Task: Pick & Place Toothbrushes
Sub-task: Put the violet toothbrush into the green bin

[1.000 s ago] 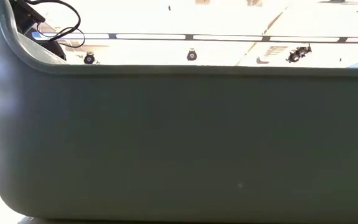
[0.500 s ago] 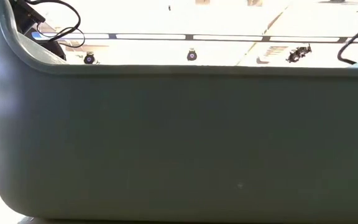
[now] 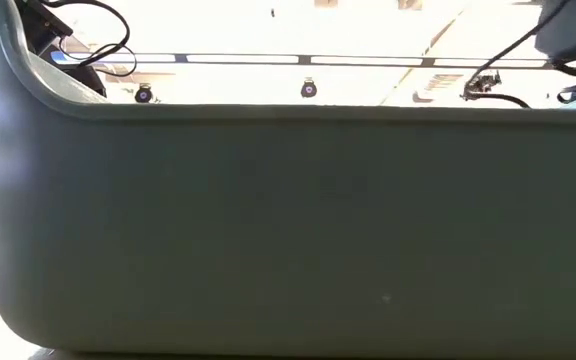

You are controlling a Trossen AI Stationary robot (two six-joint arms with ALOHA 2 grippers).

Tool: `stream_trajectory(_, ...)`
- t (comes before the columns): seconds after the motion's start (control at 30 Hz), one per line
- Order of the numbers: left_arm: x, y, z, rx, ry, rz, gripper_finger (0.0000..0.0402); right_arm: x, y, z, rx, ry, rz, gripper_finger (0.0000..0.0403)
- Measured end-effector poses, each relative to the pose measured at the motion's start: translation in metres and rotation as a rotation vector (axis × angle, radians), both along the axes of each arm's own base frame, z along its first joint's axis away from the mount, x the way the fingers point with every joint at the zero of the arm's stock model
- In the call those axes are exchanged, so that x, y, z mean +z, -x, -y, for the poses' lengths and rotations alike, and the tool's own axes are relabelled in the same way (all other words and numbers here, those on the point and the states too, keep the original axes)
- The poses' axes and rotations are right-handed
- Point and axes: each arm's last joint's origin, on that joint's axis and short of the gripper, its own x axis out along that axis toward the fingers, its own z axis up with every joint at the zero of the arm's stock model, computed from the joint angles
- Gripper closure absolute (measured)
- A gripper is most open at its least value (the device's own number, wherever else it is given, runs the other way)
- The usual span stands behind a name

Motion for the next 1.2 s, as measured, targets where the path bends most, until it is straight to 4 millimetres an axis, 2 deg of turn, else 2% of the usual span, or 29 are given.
stream_trajectory(0.27,0.0,0.0,0.0,0.0,0.0,0.0,0.0401,0.01,-0.016,0.018,0.046,0.082,0.06,0.039)
stream_trajectory(0.57,0.0,0.0,0.0,0.0,0.0,-0.001,0.0401,0.042,-0.042,0.038,0.143,0.225,0.138,0.039)
stream_trajectory(0.87,-0.001,0.0,0.0,-0.001,-0.001,-0.008,0.0401,0.094,-0.07,0.05,0.219,0.387,0.284,0.0389)
stream_trajectory(1.2,-0.001,0.0,0.0,-0.001,0.0,-0.008,0.0401,0.154,-0.102,0.048,0.35,0.565,0.614,0.039)
